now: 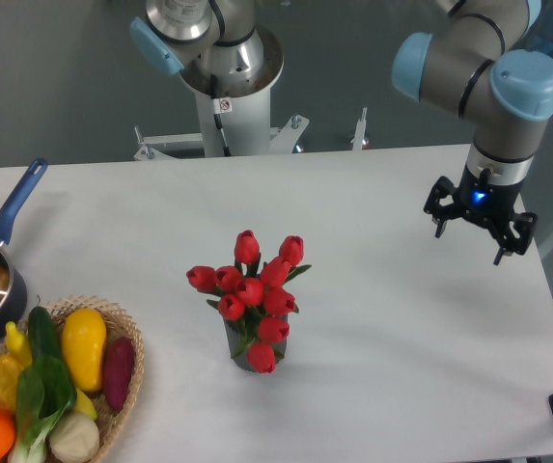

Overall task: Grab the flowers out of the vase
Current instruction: 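Move the open gripper toward the red tulip bouquet's stems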

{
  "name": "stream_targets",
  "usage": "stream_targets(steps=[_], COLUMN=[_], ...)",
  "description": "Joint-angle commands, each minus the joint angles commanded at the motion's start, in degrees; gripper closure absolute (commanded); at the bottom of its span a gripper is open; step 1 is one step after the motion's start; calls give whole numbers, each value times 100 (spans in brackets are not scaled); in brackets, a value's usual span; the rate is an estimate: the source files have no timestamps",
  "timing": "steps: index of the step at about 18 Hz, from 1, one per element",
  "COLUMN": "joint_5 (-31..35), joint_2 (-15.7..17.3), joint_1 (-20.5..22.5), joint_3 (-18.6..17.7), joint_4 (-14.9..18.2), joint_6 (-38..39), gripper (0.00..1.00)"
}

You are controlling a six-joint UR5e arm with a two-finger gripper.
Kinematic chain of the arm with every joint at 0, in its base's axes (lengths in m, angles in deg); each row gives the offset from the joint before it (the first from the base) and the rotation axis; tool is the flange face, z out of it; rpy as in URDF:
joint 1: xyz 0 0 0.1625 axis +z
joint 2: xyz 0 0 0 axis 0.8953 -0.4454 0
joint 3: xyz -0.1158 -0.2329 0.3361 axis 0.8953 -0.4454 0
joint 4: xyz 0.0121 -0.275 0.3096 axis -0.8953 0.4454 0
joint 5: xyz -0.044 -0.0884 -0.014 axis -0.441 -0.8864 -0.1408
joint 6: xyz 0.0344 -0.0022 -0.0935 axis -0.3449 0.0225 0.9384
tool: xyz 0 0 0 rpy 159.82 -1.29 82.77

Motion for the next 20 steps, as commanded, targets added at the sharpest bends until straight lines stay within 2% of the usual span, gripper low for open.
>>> stream_targets(steps=[4, 9, 13, 17, 20], joint_5=[-9, -457, -746, -1194, -1808], joint_2=[9, 26, 61, 114, 219], joint_1=[-17, 52, 141, 132, 123], joint_3=[-26, -79, -614, -773, -1168], joint_4=[0, -70, -324, -282, -316], joint_6=[9, 141, 88, 149, 114], gripper=[0, 0, 0, 0, 0])
